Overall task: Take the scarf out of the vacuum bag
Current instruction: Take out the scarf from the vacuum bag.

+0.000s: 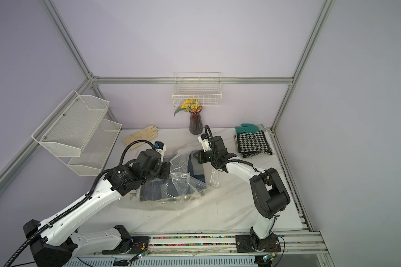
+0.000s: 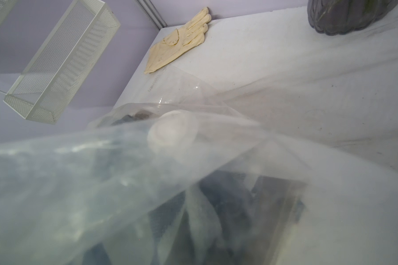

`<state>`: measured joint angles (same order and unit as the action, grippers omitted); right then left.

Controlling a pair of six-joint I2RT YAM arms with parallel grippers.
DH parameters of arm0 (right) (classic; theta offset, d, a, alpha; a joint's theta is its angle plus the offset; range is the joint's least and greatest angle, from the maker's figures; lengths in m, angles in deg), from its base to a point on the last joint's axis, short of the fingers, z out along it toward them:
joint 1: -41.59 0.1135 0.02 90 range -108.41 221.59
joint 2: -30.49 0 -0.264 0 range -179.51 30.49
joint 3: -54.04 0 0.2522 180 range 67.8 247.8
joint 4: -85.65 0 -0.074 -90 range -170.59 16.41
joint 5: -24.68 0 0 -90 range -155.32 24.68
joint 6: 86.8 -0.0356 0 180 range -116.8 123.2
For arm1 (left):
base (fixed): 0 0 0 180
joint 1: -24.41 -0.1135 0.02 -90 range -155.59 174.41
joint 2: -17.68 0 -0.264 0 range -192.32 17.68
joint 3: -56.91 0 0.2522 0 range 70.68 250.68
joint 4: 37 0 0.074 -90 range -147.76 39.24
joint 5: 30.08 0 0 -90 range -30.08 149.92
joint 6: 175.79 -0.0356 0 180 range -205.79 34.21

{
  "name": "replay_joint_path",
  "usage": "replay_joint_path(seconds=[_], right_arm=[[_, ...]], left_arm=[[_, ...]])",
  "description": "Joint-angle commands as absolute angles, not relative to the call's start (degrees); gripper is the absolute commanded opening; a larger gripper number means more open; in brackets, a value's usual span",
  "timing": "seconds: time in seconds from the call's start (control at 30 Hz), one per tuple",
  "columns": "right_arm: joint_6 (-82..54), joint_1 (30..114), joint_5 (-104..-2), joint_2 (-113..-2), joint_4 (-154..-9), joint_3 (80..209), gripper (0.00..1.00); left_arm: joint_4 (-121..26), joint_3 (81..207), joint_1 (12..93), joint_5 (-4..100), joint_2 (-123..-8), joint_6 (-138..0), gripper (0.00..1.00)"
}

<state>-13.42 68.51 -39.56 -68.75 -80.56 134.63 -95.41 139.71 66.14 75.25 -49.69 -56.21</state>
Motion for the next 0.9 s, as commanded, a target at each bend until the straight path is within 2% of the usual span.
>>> replay_joint_path(seconds=[0.0, 0.2, 0.43, 0.87], right_arm=[[-11.2, 69.7, -40.8, -65.8, -77.9, 134.2, 0.0], [-9.7, 72.5, -47.6, -61.7, -75.0, 132.3, 0.0], [-9.7, 73.9, -51.0, -56.5, -73.0, 129.8, 0.0], [-13.1, 72.6, -60.6, -53.2, -68.2, 130.3, 0.0]], left_arm=[[-94.0, 141.9, 65.6, 76.8, -49.6, -54.9, 0.0], [-94.0, 142.5, 65.7, 77.0, -50.3, -54.6, 0.0], [-94.4, 143.2, 65.6, 78.0, -51.5, -54.2, 0.0], [-96.1, 143.9, 65.3, 80.6, -52.0, -53.5, 0.0]])
